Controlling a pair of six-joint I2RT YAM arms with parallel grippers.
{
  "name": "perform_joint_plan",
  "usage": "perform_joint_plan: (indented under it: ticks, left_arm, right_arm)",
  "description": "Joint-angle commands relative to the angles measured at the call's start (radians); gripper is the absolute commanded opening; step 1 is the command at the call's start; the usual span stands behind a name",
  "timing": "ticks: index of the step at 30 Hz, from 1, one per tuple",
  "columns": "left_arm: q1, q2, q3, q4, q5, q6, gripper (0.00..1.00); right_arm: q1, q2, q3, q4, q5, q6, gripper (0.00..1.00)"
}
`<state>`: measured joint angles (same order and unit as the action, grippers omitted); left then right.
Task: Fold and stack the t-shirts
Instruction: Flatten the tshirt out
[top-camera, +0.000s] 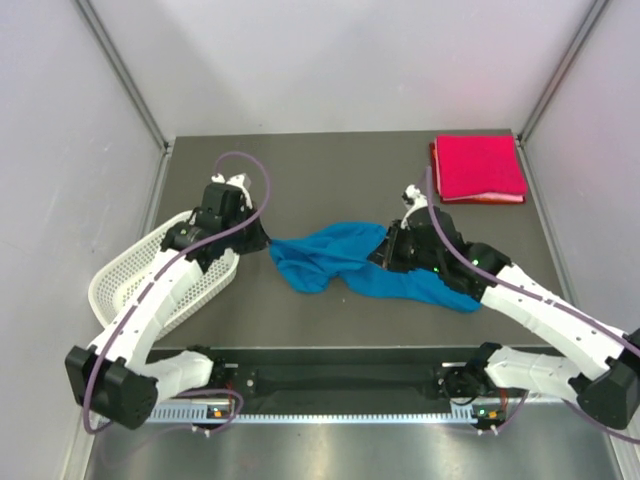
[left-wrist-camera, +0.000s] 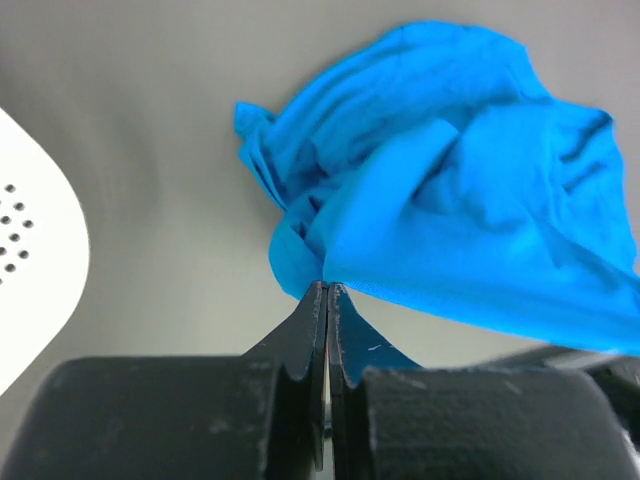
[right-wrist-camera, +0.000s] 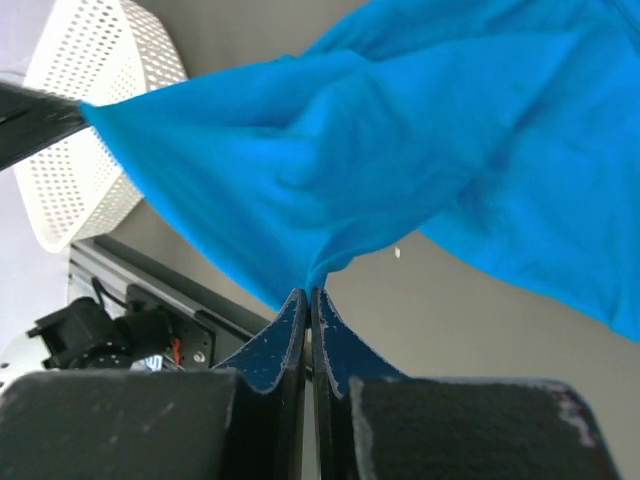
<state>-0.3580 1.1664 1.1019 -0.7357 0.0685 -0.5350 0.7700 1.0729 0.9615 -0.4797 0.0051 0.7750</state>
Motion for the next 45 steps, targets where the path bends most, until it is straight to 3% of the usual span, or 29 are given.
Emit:
perform_joint_plan:
  ticks: [1,8,12,15,17,21,29,32,33,36,40,45]
  left_arm:
    - [0.007,-0.089,-0.037,-0.008,0.048,0.026,0.0]
    - [0.005,-0.154,-0.089,-0.034,0.174,0.052,0.0]
    - [0.005,-0.189,-0.099,-0.024,0.22,0.056,0.0]
    - [0.005,-0.192,-0.105,-0.008,0.173,0.04,0.0]
    - [0.005,-0.174,-0.084,-0.019,0.13,0.029,0.0]
    - [0.005,-0.123,-0.033,-0.068,0.174,0.03,0.0]
    - [0.005,-0.23,-0.105,-0.099,0.267,0.063,0.0]
    - [0.005,-0.252,-0.12,-0.14,0.312,0.079,0.0]
    - [0.005,-0.258,-0.128,-0.16,0.32,0.081,0.0]
    - [0.005,-0.292,-0.166,-0.165,0.346,0.084,0.0]
    - [0.005,-0.318,-0.206,-0.156,0.384,0.078,0.0]
    - [0.005,-0.352,-0.244,-0.13,0.43,0.07,0.0]
  right_arm:
    - [0.021,-0.106,-0.012,-0.085,0.074,0.047,0.0]
    - [0.048,-0.205,-0.085,-0.186,0.012,0.112,0.0]
    - [0.064,-0.26,-0.078,-0.22,0.105,0.104,0.0]
    - [0.066,-0.248,-0.038,-0.182,0.122,0.076,0.0]
    - [0.066,-0.231,-0.026,-0.14,0.09,0.076,0.0]
    - [0.11,-0.208,-0.076,-0.146,0.042,0.119,0.0]
    - [0.129,-0.333,-0.161,-0.284,-0.037,0.188,0.0]
    - [0.129,-0.32,-0.12,-0.379,-0.057,0.167,0.19]
    - [0.127,-0.315,-0.1,-0.404,-0.012,0.164,0.34]
    - [0.124,-0.277,0.024,-0.473,0.172,0.152,0.53]
    - [0.056,-0.134,0.149,-0.435,0.346,0.057,0.58]
    - [-0.17,0.12,0.178,-0.217,0.216,-0.048,0.56]
